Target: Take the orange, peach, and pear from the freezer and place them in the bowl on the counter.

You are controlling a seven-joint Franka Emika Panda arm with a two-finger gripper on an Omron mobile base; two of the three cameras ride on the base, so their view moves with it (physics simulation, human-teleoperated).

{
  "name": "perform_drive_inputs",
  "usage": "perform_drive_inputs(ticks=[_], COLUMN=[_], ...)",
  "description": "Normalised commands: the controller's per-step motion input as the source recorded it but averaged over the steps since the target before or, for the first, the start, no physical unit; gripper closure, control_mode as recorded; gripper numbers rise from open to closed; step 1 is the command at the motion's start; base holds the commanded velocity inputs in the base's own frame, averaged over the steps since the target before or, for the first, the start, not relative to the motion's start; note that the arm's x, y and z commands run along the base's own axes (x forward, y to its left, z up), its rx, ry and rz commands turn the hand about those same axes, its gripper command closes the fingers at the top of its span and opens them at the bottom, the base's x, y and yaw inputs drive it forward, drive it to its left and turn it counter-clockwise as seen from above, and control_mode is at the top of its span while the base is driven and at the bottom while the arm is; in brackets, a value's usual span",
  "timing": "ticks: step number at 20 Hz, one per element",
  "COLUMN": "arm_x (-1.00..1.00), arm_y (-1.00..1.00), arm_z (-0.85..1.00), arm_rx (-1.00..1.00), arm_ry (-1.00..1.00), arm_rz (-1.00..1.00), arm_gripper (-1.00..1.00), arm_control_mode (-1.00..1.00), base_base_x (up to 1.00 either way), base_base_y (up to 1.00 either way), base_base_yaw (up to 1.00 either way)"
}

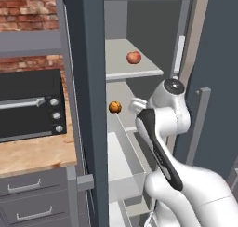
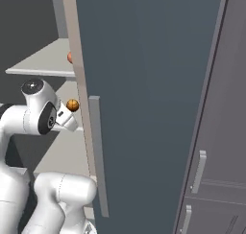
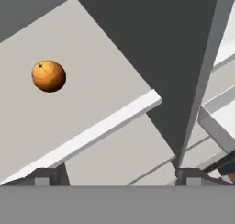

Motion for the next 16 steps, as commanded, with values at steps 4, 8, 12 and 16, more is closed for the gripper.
perform_drive_inputs(ticks=[4, 8, 12, 16], arm_x=[0.75, 0.82, 0.59, 0.16], arm_y=[0.12, 0.52, 0.54, 0.19], arm_z=[0.24, -0.02, -0.12, -0.04], arm_rx=[-0.06, -0.17, -0.15, -0.11], arm_ry=[0.0, 0.0, -0.03, 0.0], arm_rz=[0.27, 0.25, 0.26, 0.09], arm_gripper=[-1.0, -1.0, -1.0, -1.0], arm_control_mode=[-1.0, -1.0, -1.0, -1.0], base_base_x=[0.0, 0.0, 0.0, 0.0], base_base_y=[0.0, 0.0, 0.0, 0.0], base_base_yaw=[0.0, 0.0, 0.0, 0.0])
